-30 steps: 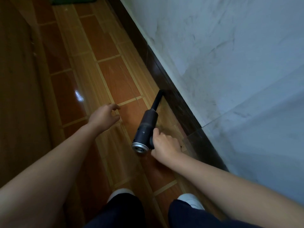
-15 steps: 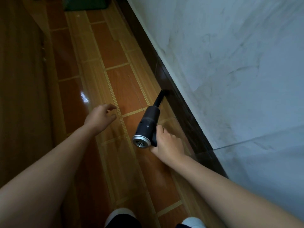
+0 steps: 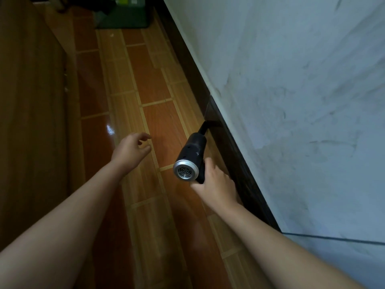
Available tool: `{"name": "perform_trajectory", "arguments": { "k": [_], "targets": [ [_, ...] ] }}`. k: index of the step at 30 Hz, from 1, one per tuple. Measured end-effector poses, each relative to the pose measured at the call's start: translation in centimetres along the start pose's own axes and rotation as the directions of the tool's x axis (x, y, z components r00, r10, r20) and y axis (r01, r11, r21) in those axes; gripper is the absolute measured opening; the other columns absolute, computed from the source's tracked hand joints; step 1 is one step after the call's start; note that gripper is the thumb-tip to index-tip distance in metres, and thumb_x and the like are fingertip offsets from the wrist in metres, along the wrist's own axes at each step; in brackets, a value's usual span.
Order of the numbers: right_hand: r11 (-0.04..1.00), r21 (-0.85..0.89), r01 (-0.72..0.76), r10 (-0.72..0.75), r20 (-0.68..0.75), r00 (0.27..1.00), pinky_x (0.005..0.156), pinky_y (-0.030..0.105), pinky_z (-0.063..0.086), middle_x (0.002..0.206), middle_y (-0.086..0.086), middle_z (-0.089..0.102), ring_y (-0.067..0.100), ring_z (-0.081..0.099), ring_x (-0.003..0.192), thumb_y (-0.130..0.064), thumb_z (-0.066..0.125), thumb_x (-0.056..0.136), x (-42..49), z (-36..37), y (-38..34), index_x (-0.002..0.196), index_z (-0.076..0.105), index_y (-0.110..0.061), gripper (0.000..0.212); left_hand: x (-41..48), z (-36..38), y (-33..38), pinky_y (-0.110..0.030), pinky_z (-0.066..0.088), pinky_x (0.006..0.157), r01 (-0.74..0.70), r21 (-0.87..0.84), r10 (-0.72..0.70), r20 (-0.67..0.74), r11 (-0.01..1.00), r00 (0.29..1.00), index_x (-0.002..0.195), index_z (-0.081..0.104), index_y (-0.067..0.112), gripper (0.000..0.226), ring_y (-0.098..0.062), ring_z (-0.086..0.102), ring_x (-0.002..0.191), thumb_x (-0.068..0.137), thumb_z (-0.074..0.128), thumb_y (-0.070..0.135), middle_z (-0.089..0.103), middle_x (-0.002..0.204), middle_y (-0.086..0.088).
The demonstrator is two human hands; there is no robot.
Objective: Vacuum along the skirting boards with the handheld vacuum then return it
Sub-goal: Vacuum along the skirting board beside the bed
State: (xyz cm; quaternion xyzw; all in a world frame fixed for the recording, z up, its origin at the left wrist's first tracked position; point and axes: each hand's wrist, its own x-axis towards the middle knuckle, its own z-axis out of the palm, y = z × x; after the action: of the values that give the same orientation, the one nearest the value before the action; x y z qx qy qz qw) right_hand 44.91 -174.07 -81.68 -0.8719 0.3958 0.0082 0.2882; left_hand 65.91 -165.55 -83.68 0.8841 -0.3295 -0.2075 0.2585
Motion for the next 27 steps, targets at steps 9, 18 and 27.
{"name": "perform_trajectory", "arguments": {
  "k": [9, 18, 27],
  "targets": [
    [0.952, 0.301, -0.064, 0.074, -0.023, 0.997, 0.054, 0.022, 0.036, 0.087, -0.008, 0.059, 0.010, 0.058, 0.077, -0.033, 0.064, 0.080, 1.6, -1.0, -1.1, 0.102, 0.043, -0.028, 0.030, 1.8, -0.5, 0.9, -0.033, 0.045, 0.083, 0.007, -0.082, -0.008, -0.013, 0.997, 1.000, 0.120, 0.059, 0.015, 0.029, -0.018, 0.054, 0.108, 0.091, 0.058, 0.017, 0.059, 0.118, -0.005],
    [0.654, 0.741, -0.152, 0.214, 0.012, 0.977, 0.059, 0.029, 0.050, 0.070, -0.004, 0.059, 0.013, 0.057, 0.061, -0.021, 0.064, 0.083, 2.4, -7.4, -5.7, 0.094, 0.056, -0.026, 0.014, 1.4, -6.1, 4.6, -0.032, 0.050, 0.080, 0.059, -0.243, -0.075, -0.057, 0.968, 0.996, 0.116, 0.060, 0.015, 0.025, -0.015, 0.056, 0.098, 0.091, 0.056, 0.015, 0.058, 0.108, 0.001],
    [0.191, 0.967, -0.171, 0.267, 0.117, 0.957, 0.048, 0.026, 0.048, 0.061, 0.002, 0.059, 0.013, 0.055, 0.049, -0.020, 0.065, 0.085, -2.3, -21.1, -16.2, 0.088, 0.059, -0.015, 0.008, -3.1, -21.1, 13.3, -0.030, 0.051, 0.083, 0.080, -0.481, -0.183, -0.171, 0.873, 0.968, 0.116, 0.061, 0.015, 0.024, -0.016, 0.059, 0.101, 0.094, 0.055, 0.020, 0.062, 0.110, -0.002]
  ]
}}
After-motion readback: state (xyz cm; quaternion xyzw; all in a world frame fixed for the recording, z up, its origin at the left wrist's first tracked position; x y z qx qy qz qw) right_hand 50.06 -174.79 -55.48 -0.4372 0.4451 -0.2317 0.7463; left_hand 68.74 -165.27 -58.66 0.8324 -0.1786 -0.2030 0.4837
